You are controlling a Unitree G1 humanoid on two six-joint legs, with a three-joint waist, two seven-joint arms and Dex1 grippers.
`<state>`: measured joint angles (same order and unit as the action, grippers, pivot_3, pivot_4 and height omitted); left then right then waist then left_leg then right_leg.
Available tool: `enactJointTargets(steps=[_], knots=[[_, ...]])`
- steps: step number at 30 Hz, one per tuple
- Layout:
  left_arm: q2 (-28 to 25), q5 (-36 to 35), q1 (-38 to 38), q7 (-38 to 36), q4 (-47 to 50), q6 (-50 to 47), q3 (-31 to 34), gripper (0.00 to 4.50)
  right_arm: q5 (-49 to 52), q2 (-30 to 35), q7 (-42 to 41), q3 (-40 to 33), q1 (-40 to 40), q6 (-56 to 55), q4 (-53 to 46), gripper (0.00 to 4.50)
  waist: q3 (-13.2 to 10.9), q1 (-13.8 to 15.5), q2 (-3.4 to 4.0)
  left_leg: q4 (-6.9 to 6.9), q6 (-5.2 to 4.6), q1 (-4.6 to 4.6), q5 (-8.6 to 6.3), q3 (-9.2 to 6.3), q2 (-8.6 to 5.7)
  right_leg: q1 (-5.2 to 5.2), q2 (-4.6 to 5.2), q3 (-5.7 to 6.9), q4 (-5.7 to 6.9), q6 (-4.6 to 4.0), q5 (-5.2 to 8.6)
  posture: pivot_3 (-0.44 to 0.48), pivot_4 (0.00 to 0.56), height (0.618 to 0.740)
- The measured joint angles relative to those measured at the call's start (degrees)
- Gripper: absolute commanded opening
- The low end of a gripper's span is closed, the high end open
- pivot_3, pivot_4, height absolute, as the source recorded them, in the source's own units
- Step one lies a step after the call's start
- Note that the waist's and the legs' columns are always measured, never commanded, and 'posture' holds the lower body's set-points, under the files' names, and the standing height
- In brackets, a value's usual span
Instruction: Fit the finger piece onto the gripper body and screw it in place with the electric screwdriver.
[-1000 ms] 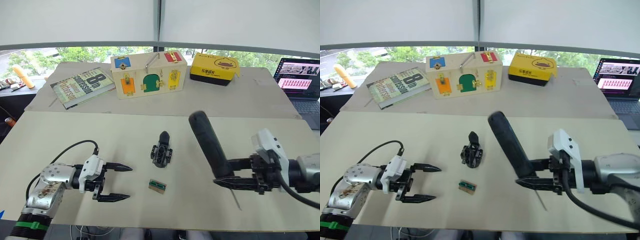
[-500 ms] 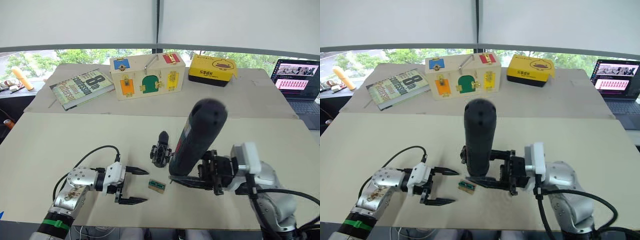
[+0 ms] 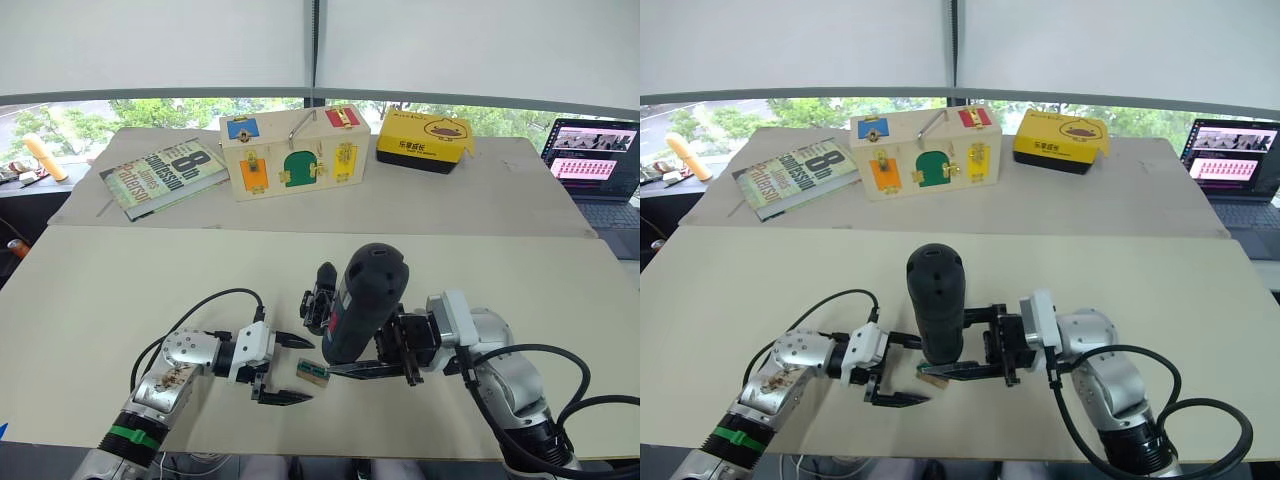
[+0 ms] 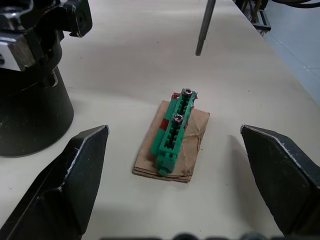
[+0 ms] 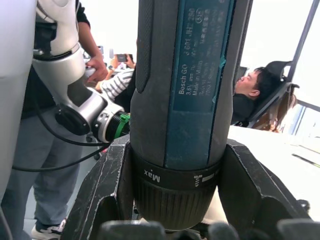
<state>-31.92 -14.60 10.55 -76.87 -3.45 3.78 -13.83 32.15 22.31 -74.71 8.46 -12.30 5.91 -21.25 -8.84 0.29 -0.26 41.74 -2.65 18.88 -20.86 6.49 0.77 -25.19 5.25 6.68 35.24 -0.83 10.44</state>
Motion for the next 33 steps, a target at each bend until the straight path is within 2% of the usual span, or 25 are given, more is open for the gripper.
enactJointTargets(steps=[15, 33], knots=[[0.3, 0.6, -0.4, 1.2, 0.3, 0.0, -0.9, 4.50, -0.5, 0.2, 1.2, 3.7, -0.7, 0.0, 1.7, 1.95, 0.0, 0.3, 0.06, 0.00, -0.02, -0.01, -0.01, -0.04, 0.01, 0.01, 0.04, 0.01, -0.01, 0.00, 0.00, 0.000, 0.150, 0.740], [0.1, 0.6, -1.1, 2.0, 0.7, 0.0, -0.7, 4.50, -0.5, 0.6, 2.0, 4.0, -1.4, 0.0, 2.8, 1.95, 0.1, 0.2, 0.13, -0.01, -0.03, -0.03, -0.01, -0.05, 0.06, 0.01, 0.05, 0.01, 0.00, -0.01, -0.01, 0.000, 0.150, 0.740]])
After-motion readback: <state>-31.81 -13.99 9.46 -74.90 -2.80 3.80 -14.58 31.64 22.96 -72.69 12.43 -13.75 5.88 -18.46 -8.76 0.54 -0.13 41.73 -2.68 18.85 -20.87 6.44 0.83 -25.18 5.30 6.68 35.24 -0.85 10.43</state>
